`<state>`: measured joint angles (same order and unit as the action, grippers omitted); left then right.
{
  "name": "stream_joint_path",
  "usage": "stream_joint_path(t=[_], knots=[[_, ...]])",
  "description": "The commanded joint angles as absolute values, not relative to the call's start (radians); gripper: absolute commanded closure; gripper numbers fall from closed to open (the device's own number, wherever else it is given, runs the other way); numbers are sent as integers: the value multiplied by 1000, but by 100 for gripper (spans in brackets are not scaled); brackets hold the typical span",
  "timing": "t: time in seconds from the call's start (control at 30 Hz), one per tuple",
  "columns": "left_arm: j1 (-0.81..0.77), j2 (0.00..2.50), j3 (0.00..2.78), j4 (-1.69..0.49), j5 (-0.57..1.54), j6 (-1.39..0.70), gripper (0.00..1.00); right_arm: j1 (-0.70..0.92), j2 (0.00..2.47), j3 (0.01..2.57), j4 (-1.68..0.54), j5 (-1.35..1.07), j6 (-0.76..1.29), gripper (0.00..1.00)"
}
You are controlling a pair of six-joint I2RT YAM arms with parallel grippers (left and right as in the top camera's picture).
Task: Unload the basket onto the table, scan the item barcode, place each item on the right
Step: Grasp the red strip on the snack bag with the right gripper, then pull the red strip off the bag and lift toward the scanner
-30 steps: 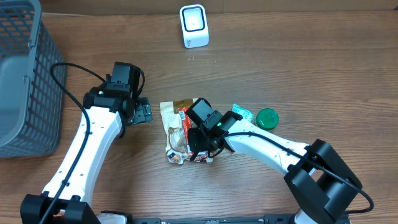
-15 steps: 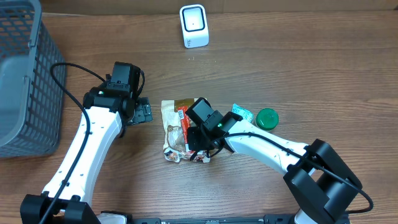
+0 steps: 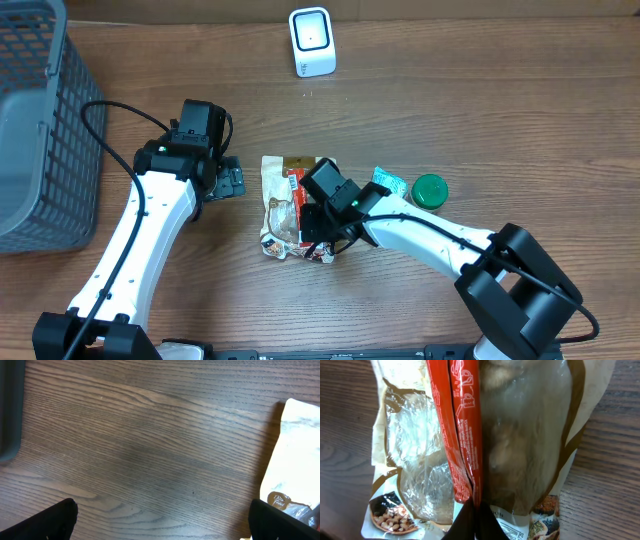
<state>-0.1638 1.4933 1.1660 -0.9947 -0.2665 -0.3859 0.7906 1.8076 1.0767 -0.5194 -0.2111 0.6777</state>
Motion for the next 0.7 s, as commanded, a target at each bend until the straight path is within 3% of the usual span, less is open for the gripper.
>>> stream_joint_path(t=[0.0, 0.47, 0.67], knots=[[-165, 1485, 1181, -991, -276, -385, 0, 755, 1802, 1067, -525, -280, 681, 96], [-165, 1485, 1181, -991, -276, -385, 0, 660, 1516, 1082, -537, -421, 411, 96], [-165, 1485, 1181, -991, -276, -385, 0, 660, 1380, 1082, -625, -450, 157, 96]])
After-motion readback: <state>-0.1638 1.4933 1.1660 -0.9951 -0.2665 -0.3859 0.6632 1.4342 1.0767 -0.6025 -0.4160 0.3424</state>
